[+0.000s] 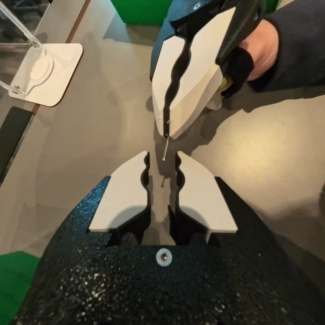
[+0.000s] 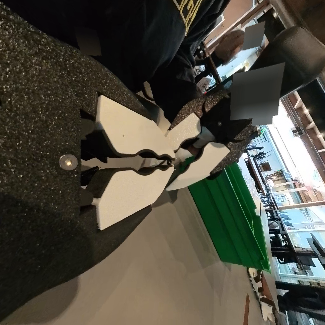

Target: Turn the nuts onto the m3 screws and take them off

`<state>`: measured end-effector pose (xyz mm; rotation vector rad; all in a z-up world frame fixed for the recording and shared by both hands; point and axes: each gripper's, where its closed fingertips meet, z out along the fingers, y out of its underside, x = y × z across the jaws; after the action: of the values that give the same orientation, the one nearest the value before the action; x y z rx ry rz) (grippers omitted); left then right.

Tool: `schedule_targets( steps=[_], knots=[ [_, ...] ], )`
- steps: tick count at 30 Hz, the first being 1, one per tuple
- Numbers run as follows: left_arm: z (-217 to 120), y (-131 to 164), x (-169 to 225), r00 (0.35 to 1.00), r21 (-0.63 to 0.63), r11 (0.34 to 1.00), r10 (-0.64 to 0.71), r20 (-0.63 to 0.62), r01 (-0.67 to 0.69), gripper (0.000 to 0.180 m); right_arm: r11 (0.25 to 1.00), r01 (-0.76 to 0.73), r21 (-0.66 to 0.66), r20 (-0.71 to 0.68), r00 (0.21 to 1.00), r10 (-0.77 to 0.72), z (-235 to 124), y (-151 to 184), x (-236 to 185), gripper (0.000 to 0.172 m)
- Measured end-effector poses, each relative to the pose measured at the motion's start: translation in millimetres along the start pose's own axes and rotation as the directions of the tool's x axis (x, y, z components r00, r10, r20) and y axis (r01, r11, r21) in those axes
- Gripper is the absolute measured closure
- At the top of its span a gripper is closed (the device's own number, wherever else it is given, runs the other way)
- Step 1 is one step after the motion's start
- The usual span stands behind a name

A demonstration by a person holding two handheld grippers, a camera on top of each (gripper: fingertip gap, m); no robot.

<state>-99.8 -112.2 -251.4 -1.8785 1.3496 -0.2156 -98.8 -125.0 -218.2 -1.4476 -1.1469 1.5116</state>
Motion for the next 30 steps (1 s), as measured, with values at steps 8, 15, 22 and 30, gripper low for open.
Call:
schedule_targets(
  steps=[8, 15, 22, 30],
  knots=[
    [18.9, 7.2, 0.5, 0.990, -0.053, 0.989, 0.137, 0.015, -0.136, 0.180, 0.999, 0.026, -0.034, -0.016, 1.000, -0.026, -3.8, 3.8, 3.9, 0.167],
    [28.0, -5.4, -12.0, 0.997, 0.067, 0.996, 0.067, -0.032, -0.065, 0.180, 0.999, 0.033, 0.011, -0.077, 0.996, -0.032, -17.3, -3.6, 18.6, 0.167],
    [35.4, -12.5, -12.5, 0.985, 0.120, 0.985, 0.134, -0.108, -0.121, 0.180, 0.999, 0.032, -0.003, -0.102, 0.994, -0.032, -23.6, -2.9, 26.8, 0.167],
    [35.6, -11.0, -13.6, 0.989, 0.130, 0.988, 0.096, -0.110, -0.082, 0.160, 0.999, 0.036, -0.027, -0.129, 0.991, -0.039, -21.8, -0.1, 30.5, 0.167]
  ],
)
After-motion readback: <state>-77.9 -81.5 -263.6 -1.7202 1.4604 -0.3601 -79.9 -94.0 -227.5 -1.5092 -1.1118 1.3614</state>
